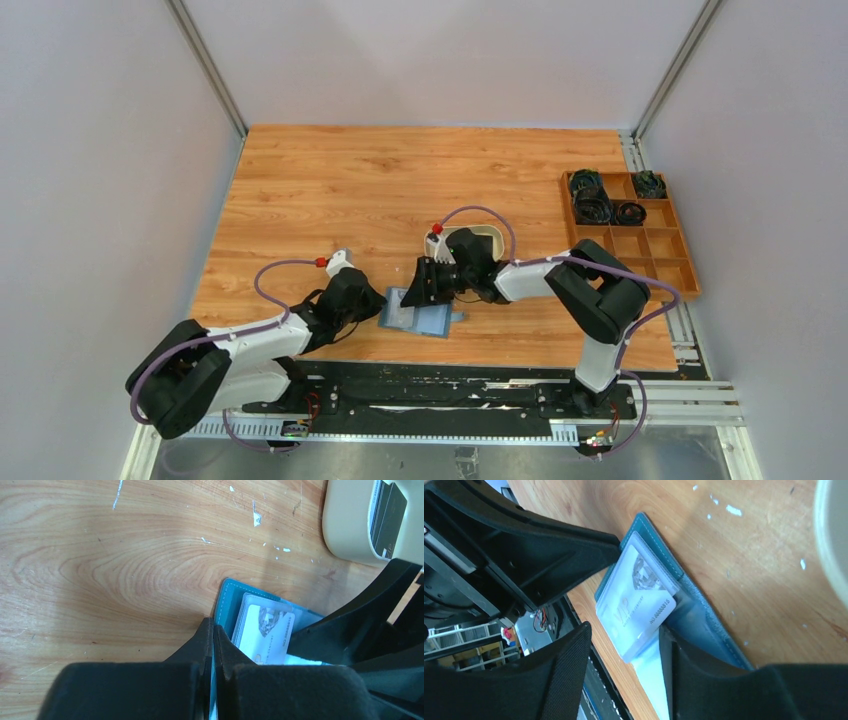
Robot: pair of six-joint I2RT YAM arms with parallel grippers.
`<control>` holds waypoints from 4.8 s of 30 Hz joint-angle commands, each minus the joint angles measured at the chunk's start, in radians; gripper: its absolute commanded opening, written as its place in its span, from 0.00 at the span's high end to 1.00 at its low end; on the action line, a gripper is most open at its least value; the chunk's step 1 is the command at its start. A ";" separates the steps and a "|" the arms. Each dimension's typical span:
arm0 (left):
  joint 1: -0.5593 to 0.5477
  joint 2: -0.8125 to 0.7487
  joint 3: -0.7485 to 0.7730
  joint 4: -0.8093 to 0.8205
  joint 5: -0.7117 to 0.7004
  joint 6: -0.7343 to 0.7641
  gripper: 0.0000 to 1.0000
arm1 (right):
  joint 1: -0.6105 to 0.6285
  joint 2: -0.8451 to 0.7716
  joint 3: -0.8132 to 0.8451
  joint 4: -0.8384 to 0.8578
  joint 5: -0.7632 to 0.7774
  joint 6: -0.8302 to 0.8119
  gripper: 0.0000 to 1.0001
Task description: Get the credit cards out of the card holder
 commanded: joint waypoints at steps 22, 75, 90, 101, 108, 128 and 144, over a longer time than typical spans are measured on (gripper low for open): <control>-0.010 0.042 -0.023 -0.112 -0.031 0.023 1.00 | -0.052 0.011 -0.084 0.228 -0.040 0.177 0.69; -0.010 0.070 -0.023 -0.099 -0.033 0.017 1.00 | -0.094 -0.068 -0.186 0.281 -0.048 0.223 0.81; -0.009 0.054 -0.021 -0.111 -0.040 0.018 1.00 | -0.321 -0.423 -0.168 -0.409 0.007 -0.188 1.00; -0.010 0.062 0.016 -0.101 -0.036 0.036 1.00 | -0.487 -0.256 0.384 -0.694 -0.016 -0.325 1.00; -0.010 0.019 0.033 -0.138 -0.059 0.056 1.00 | -0.491 0.011 0.635 -0.846 -0.105 -0.365 1.00; -0.009 0.027 -0.010 -0.118 -0.059 0.033 1.00 | -0.429 0.126 0.506 -0.787 -0.116 -0.370 1.00; -0.010 -0.036 -0.016 -0.168 -0.077 0.028 1.00 | -0.386 0.178 0.529 -0.755 -0.124 -0.350 0.79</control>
